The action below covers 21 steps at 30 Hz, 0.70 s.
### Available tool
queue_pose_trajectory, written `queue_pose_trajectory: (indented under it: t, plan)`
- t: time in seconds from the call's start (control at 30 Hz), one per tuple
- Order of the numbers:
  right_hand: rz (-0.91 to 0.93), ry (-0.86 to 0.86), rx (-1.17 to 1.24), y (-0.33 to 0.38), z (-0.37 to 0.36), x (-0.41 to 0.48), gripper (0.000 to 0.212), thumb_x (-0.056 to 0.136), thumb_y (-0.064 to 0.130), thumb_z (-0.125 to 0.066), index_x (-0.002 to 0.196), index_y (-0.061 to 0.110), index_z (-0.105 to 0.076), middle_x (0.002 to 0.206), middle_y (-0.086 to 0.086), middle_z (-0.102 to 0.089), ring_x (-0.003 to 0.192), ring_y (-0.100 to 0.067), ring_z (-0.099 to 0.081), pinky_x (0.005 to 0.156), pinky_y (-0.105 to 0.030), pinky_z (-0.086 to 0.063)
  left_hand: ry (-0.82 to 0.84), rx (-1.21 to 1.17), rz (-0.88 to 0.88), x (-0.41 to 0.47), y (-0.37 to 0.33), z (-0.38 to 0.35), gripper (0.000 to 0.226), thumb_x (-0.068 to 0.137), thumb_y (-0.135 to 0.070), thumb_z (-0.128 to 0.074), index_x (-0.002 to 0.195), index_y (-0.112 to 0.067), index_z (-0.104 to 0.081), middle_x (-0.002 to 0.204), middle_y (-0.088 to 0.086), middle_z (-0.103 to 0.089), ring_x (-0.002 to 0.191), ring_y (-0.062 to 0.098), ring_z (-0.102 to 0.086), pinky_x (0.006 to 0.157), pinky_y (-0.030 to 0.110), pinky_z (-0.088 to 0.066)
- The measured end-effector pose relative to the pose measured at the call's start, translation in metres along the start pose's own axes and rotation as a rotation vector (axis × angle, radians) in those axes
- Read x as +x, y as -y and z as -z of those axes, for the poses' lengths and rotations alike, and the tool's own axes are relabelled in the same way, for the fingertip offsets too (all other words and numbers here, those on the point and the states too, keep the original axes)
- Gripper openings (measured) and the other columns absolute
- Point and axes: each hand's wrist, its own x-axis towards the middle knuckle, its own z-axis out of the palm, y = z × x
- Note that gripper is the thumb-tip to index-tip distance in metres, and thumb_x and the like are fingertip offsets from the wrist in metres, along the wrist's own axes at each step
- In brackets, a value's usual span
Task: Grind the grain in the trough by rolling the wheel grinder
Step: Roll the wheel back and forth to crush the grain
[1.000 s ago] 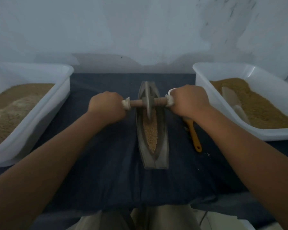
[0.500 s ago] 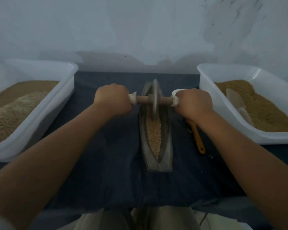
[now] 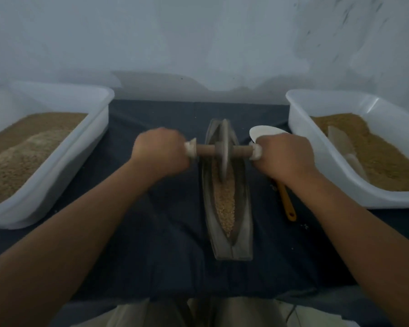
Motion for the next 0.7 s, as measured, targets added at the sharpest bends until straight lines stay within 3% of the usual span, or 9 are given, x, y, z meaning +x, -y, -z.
queue_pose_trajectory:
  t: [0.1, 0.2, 0.3, 0.33, 0.37, 0.4, 0.47, 0.53, 0.7]
  plan:
    - [-0.051, 0.036, 0.009, -0.002, 0.001, 0.019, 0.044, 0.082, 0.063, -0.03, 0.067, 0.029, -0.054, 0.065, 0.01, -0.054, 0.061, -0.013, -0.055, 0.055, -0.03, -0.034, 0.005, 0.022, -0.009, 0.032, -0.012, 0.012, 0.037, 0.084, -0.056, -0.062, 0.072, -0.023, -0.051, 0.083, 0.0, -0.065, 0.082, 0.031, -0.068, 0.065, 0.034, -0.045]
    - [-0.015, 0.054, 0.085, -0.006, -0.005, -0.004, 0.034, 0.097, 0.052, -0.047, 0.075, 0.029, -0.059, 0.075, 0.012, -0.057, 0.073, -0.017, -0.06, 0.064, -0.031, -0.04, 0.099, 0.014, -0.083, 0.008, 0.0, 0.012, 0.028, 0.081, -0.05, -0.061, 0.072, -0.024, -0.056, 0.077, -0.006, -0.063, 0.075, 0.026, -0.066, 0.063, 0.032, -0.046]
    - [0.088, 0.298, 0.13, -0.016, -0.007, -0.051, 0.017, 0.102, 0.031, -0.058, 0.091, 0.022, -0.067, 0.092, 0.0, -0.068, 0.083, -0.028, -0.067, 0.079, -0.05, -0.053, 0.083, -0.048, -0.183, -0.055, 0.014, 0.002, 0.028, 0.074, -0.054, -0.054, 0.064, -0.028, -0.052, 0.059, -0.012, -0.051, 0.053, 0.015, -0.051, 0.051, 0.026, -0.035]
    - [0.117, 0.239, 0.055, -0.015, -0.004, -0.061, 0.021, 0.104, 0.033, -0.051, 0.09, 0.026, -0.066, 0.085, 0.001, -0.067, 0.076, -0.027, -0.067, 0.068, -0.05, -0.053, 0.051, -0.073, -0.186, -0.069, 0.014, -0.001, 0.03, 0.072, -0.056, -0.054, 0.061, -0.029, -0.049, 0.054, -0.013, -0.047, 0.047, 0.011, -0.045, 0.047, 0.024, -0.03]
    - [0.146, 0.09, 0.012, -0.015, -0.002, -0.064, 0.025, 0.099, 0.041, -0.045, 0.079, 0.033, -0.058, 0.069, 0.008, -0.059, 0.059, -0.021, -0.06, 0.05, -0.042, -0.047, 0.031, -0.094, -0.171, -0.075, 0.015, -0.004, 0.032, 0.071, -0.057, -0.055, 0.058, -0.029, -0.047, 0.051, -0.013, -0.045, 0.045, 0.008, -0.041, 0.046, 0.022, -0.026]
    - [0.149, -0.021, 0.035, -0.014, 0.003, -0.063, 0.027, 0.092, 0.049, -0.041, 0.068, 0.036, -0.047, 0.058, 0.013, -0.046, 0.048, -0.016, -0.05, 0.042, -0.034, -0.038, 0.021, -0.094, -0.153, -0.071, 0.015, -0.008, 0.033, 0.072, -0.058, -0.055, 0.058, -0.029, -0.047, 0.051, -0.013, -0.045, 0.045, 0.007, -0.041, 0.046, 0.021, -0.025]
    - [0.138, -0.04, 0.048, -0.003, 0.011, -0.042, 0.034, 0.09, 0.054, -0.037, 0.063, 0.034, -0.04, 0.057, 0.013, -0.044, 0.05, -0.013, -0.05, 0.049, -0.031, -0.037, 0.045, -0.072, -0.083, -0.047, 0.011, -0.011, 0.033, 0.077, -0.056, -0.054, 0.061, -0.027, -0.051, 0.058, -0.011, -0.051, 0.051, 0.013, -0.05, 0.049, 0.025, -0.034]
    - [0.089, -0.001, 0.002, 0.004, 0.008, -0.007, 0.032, 0.097, 0.045, -0.044, 0.069, 0.033, -0.051, 0.072, 0.017, -0.053, 0.069, -0.019, -0.063, 0.06, -0.035, -0.038, 0.066, -0.083, 0.013, -0.01, 0.006, -0.012, 0.03, 0.081, -0.052, -0.057, 0.066, -0.026, -0.056, 0.069, -0.008, -0.058, 0.062, 0.021, -0.058, 0.058, 0.031, -0.045]
    - [0.011, 0.112, -0.076, 0.009, 0.02, 0.028, 0.023, 0.095, 0.033, -0.062, 0.077, 0.018, -0.063, 0.078, -0.003, -0.063, 0.077, -0.029, -0.067, 0.074, -0.044, -0.056, 0.154, -0.14, 0.073, 0.019, 0.001, -0.011, 0.025, 0.087, -0.047, -0.06, 0.075, -0.025, -0.06, 0.09, 0.0, -0.07, 0.081, 0.028, -0.066, 0.07, 0.035, -0.052]
